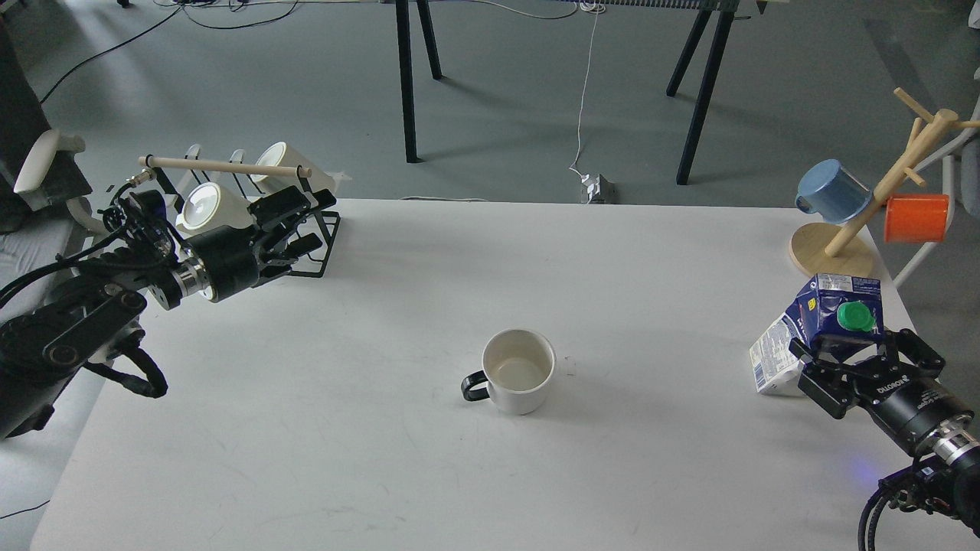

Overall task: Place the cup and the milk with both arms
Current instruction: 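Grasp the milk carton with the right gripper, then carry the milk carton beside the white mug with the right gripper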

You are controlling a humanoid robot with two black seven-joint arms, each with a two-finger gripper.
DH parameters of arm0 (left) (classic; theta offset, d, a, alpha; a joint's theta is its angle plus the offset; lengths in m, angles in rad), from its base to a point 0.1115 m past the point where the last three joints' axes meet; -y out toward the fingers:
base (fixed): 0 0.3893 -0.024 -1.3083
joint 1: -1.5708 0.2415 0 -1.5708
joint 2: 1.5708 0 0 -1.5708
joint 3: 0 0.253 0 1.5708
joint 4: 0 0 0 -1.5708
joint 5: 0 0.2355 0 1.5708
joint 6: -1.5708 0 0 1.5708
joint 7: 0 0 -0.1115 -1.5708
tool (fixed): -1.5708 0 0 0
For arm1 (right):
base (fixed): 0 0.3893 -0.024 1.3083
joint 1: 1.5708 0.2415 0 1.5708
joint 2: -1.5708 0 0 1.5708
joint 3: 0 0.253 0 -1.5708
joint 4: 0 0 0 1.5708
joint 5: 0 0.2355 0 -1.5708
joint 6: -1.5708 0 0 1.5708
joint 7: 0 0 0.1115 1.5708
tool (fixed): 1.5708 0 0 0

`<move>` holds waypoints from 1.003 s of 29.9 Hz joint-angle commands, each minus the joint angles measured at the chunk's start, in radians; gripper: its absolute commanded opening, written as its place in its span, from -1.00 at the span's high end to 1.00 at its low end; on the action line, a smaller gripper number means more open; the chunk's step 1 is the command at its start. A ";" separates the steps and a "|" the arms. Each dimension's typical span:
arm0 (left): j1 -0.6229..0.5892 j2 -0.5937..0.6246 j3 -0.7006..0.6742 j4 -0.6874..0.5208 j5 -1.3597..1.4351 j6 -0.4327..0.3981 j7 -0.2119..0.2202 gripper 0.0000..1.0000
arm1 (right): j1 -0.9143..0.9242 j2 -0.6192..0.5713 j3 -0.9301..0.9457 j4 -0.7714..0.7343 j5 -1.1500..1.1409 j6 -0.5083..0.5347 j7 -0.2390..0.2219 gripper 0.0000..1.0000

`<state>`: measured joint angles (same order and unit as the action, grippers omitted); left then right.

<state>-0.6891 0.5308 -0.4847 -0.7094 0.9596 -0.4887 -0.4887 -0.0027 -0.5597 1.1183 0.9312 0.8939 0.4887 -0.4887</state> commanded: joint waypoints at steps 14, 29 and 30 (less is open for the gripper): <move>0.005 0.001 0.000 0.013 -0.001 0.000 0.000 -0.99 | 0.001 0.061 0.000 0.031 -0.036 0.000 0.000 0.13; 0.014 0.001 0.000 0.013 -0.002 0.000 0.000 -0.99 | 0.042 0.176 -0.078 0.169 -0.204 0.000 0.000 0.15; 0.014 0.001 0.000 0.013 -0.002 0.000 0.000 -0.99 | 0.052 0.178 -0.092 0.169 -0.205 0.000 0.000 0.15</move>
<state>-0.6750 0.5313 -0.4847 -0.6964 0.9570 -0.4887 -0.4887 0.0273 -0.3883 1.0668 1.0994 0.7044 0.4887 -0.4890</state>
